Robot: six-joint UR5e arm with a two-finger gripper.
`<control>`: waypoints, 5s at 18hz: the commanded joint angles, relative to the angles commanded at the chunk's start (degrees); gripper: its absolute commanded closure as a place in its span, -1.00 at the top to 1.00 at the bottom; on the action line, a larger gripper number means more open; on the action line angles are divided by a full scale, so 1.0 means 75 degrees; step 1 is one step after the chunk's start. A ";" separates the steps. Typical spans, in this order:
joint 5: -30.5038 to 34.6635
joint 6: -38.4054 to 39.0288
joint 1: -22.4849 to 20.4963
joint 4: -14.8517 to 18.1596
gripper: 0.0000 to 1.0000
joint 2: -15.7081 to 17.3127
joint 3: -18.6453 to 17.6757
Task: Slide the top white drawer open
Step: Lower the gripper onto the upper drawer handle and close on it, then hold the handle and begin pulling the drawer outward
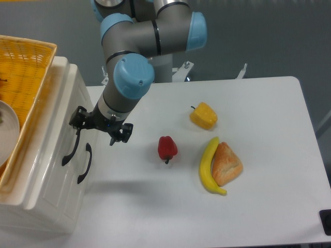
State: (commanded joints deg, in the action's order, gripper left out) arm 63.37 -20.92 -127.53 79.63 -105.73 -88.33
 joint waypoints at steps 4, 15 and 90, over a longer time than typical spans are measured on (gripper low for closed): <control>0.0012 0.0152 0.0129 -0.0163 0.97 -0.0058 0.0000; 0.0035 0.0176 0.0141 -0.0223 0.94 -0.0164 0.0000; 0.0129 0.0352 0.0340 -0.0375 -0.73 0.0000 0.0035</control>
State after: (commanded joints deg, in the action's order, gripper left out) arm 64.34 -18.28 -124.98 76.82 -105.73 -88.07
